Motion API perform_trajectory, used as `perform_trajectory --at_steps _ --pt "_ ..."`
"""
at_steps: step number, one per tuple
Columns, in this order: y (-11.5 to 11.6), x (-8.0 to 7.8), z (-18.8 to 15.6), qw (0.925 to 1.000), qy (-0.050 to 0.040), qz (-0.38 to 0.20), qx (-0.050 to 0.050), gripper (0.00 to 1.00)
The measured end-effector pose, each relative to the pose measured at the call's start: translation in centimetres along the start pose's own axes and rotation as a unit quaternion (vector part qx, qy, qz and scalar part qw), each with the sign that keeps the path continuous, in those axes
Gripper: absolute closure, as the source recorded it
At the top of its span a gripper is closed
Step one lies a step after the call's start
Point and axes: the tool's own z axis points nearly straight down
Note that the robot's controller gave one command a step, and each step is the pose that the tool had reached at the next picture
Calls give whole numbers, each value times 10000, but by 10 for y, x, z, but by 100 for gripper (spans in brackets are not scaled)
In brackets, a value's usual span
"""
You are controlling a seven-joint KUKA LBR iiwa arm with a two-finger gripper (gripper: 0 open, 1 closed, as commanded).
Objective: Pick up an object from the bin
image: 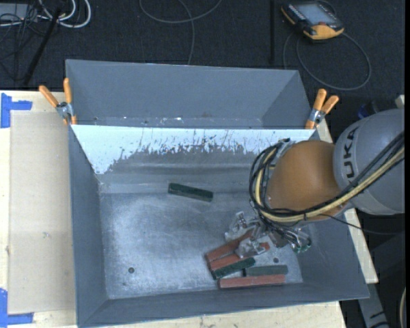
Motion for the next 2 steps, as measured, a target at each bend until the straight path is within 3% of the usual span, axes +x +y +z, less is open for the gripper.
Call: perform_trajectory --at_steps 1,2 --pt "2 5 -14 9998 183 -5 -52 100" --pt "2 8 -32 9996 257 -1 -70 100"
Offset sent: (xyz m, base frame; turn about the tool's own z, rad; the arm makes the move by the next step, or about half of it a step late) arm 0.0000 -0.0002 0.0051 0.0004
